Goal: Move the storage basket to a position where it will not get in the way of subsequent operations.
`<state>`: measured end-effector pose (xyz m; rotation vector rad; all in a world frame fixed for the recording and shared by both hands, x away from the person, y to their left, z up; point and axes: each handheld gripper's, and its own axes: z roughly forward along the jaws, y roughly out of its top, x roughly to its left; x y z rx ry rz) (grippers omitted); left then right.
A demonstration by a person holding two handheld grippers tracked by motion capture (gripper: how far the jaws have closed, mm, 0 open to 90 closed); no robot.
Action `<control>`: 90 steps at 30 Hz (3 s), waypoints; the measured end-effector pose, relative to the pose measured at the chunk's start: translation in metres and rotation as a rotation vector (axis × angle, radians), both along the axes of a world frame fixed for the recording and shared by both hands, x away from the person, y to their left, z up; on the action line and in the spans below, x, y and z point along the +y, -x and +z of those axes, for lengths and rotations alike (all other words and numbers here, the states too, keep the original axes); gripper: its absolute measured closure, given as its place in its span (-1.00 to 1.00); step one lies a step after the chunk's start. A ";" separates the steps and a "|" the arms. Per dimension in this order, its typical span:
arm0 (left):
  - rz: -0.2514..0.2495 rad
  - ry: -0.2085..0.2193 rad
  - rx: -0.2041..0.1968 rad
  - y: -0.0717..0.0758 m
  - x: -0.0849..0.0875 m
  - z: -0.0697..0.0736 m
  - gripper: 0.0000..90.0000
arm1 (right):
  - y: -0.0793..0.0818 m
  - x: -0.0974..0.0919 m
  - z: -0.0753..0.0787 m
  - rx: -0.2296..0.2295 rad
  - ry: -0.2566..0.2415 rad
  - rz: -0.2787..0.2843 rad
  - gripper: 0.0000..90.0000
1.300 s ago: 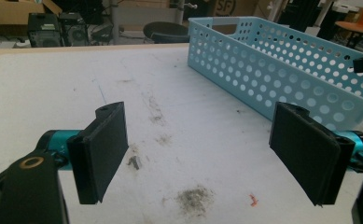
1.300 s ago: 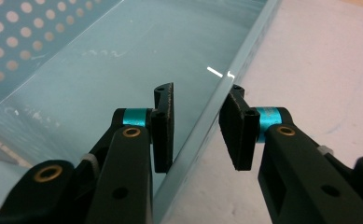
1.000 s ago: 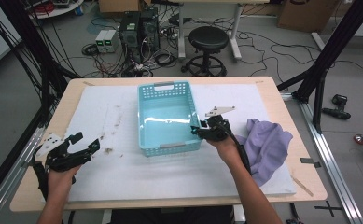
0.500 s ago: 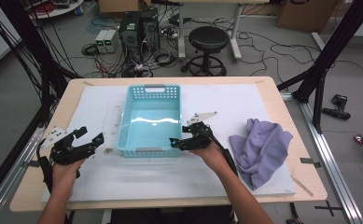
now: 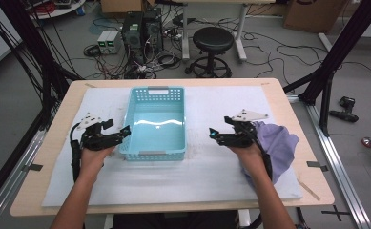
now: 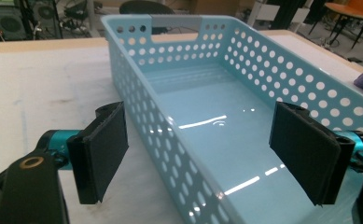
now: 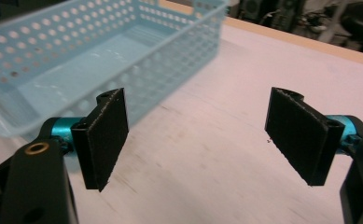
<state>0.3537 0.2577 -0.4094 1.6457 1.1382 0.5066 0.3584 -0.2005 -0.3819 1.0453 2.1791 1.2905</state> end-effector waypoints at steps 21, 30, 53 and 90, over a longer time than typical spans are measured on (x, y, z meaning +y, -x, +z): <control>0.147 -0.241 0.097 -0.020 -0.038 -0.016 0.12 | 0.019 -0.074 0.001 -0.012 0.004 -0.089 -0.52; 0.209 -0.311 0.059 -0.016 -0.026 -0.011 0.72 | 0.019 -0.077 0.000 -0.010 -0.004 -0.088 -0.51; 0.266 -0.208 0.032 0.002 0.045 -0.002 0.83 | 0.020 -0.082 -0.001 -0.010 -0.002 -0.100 -0.50; 0.430 -0.177 0.108 0.023 0.140 -0.010 0.79 | 0.019 -0.081 -0.003 0.009 -0.004 -0.096 -0.47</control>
